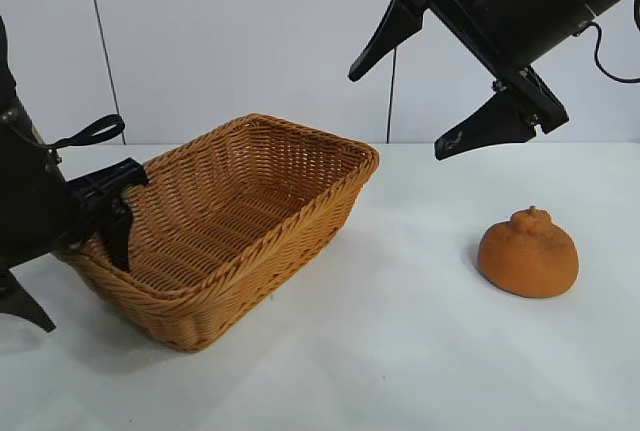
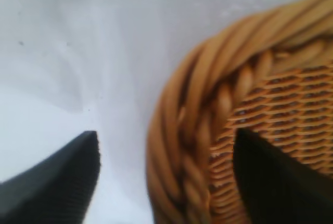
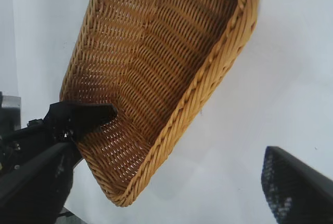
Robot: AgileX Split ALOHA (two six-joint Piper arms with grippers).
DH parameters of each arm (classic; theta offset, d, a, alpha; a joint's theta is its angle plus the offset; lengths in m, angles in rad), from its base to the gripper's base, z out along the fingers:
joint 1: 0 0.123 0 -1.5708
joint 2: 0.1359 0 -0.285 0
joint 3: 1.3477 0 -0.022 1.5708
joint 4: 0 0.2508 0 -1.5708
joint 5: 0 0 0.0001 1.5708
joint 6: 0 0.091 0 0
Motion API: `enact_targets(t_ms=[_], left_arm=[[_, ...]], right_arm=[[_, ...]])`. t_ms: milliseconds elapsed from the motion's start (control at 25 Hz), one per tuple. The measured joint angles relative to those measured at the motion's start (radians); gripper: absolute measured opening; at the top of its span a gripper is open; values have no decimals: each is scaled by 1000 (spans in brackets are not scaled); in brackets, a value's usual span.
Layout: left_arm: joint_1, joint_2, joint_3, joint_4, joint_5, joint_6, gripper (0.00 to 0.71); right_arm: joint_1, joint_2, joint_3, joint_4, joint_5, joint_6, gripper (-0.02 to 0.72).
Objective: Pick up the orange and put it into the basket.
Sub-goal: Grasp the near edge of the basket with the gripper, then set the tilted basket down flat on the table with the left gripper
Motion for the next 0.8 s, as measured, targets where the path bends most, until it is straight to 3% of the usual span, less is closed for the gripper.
enact_targets(t_ms=[120,240,560,800], left_arm=[[0,0,0,-11,5,0,181],[1,-1,-1,-55,8,-6,108],[1,-41,-30,-125,96,93,94],[23,-49,-148,-154,208,223,94]], right_arm=[[0,0,0,-1,0,0,674],[0,0,0,-1,-1,0,674],[0,0,0,-1,-1,0,674],[0,0,0,-1,0,0,674]])
